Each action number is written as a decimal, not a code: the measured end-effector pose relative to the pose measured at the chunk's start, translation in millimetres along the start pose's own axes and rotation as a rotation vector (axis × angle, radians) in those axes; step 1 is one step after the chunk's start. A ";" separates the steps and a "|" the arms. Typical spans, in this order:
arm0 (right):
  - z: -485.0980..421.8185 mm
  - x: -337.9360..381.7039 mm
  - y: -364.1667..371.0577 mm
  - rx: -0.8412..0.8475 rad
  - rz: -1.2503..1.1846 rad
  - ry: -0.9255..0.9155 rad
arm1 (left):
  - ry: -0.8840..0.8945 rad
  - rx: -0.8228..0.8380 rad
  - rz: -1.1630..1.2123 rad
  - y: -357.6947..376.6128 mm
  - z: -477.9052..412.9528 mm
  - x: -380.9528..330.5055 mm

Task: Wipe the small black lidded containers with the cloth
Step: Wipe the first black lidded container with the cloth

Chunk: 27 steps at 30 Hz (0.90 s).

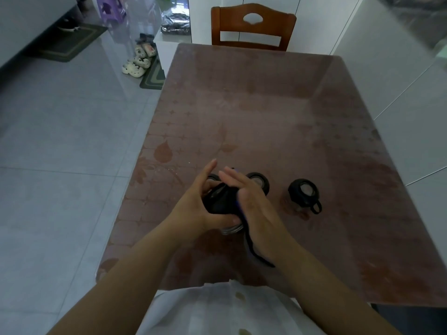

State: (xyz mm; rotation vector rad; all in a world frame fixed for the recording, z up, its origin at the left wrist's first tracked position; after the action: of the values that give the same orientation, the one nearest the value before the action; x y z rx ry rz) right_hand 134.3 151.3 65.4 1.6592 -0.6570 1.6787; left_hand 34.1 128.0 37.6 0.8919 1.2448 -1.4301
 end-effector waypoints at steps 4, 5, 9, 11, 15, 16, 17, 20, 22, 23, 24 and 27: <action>-3.2 6.0 -1.4 0.071 0.015 -0.006 | 0.039 -0.013 0.022 1.2 0.6 -8.2; -3.2 8.2 -2.1 0.079 -0.026 -0.003 | 0.048 -0.012 0.027 2.0 1.0 -10.7; -0.4 2.7 -14.1 0.015 -0.185 0.019 | 0.088 0.015 0.035 6.9 1.6 -18.2; 2.3 -4.0 -21.0 -0.023 -0.281 0.056 | 0.102 0.038 0.056 11.1 0.2 -21.3; 7.7 -2.8 -26.4 -0.070 -0.265 0.055 | 0.109 0.039 0.048 18.4 -4.9 -23.4; 9.1 0.0 -27.4 -0.073 -0.236 0.045 | 0.104 0.018 0.046 18.5 -5.6 -22.9; 10.4 2.4 -28.8 -0.074 -0.216 0.037 | 0.091 -0.008 0.044 17.8 -6.0 -21.1; 14.7 8.4 -35.3 -0.096 -0.180 -0.009 | 0.032 -0.073 -0.039 16.5 -6.3 -13.4; 16.7 10.1 -42.8 -0.144 -0.172 -0.047 | -0.012 -0.097 -0.152 17.8 -4.9 -13.1; 17.0 12.0 -46.1 -0.165 -0.156 -0.070 | -0.028 -0.096 -0.180 19.5 -4.2 -13.2; 17.1 13.2 -49.1 -0.181 -0.129 -0.089 | -0.040 -0.088 -0.178 21.9 -3.4 -13.4; 17.7 8.5 -55.6 -0.216 -0.073 -0.106 | -0.082 -0.050 -0.112 28.5 -0.8 -13.8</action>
State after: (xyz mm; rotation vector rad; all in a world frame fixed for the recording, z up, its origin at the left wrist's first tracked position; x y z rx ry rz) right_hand 188.3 174.6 69.1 1.6047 -0.7898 1.4225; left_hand 64.9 132.5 43.8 0.7330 1.2794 -1.5020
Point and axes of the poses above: each hand's wrist, its own z-axis away from the middle knuckle, its own y-axis out of the palm, x = y × z, the point moved 9 cm from there along -z, towards the middle knuckle, and after that the axes turned 11 degrees about -z, right-handed, at the moved point
